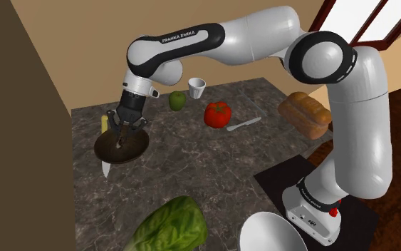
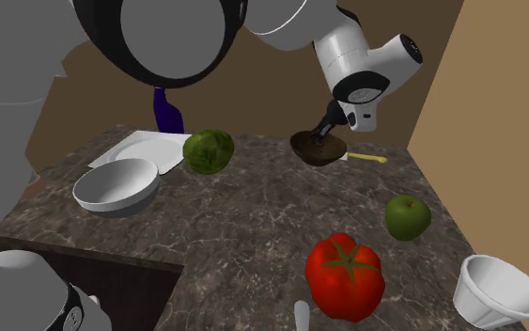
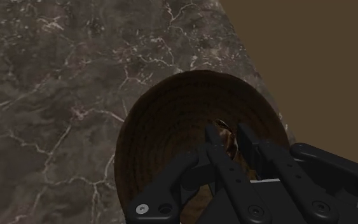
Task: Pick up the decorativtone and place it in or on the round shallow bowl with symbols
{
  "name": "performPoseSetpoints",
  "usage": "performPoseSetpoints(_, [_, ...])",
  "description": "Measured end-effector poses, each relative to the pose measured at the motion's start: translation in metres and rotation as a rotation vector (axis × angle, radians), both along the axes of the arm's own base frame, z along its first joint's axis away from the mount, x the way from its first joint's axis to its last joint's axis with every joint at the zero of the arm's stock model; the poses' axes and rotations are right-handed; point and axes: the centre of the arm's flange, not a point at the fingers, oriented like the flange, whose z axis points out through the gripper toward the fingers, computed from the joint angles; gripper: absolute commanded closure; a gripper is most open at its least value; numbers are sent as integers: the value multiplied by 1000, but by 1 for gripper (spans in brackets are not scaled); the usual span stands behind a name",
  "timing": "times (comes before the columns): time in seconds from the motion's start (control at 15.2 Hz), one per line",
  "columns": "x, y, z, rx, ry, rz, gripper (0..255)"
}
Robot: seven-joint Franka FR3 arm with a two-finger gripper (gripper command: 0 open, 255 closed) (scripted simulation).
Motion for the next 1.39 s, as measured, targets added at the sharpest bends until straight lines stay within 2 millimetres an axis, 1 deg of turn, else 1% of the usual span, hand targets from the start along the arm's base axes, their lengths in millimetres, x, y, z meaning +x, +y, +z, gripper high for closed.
performPoseSetpoints(0.86, [0, 0, 68, 0, 0, 0, 255])
performPoseSetpoints(0.99, [0, 1, 77, 0, 0, 0, 255])
performPoseSetpoints(1.12, [4, 6, 92, 1, 0, 0, 255])
performPoseSetpoints(1.25, [7, 8, 91, 0, 0, 0, 255])
performPoseSetpoints(1.39, [8, 8, 83, 0, 0, 0, 255])
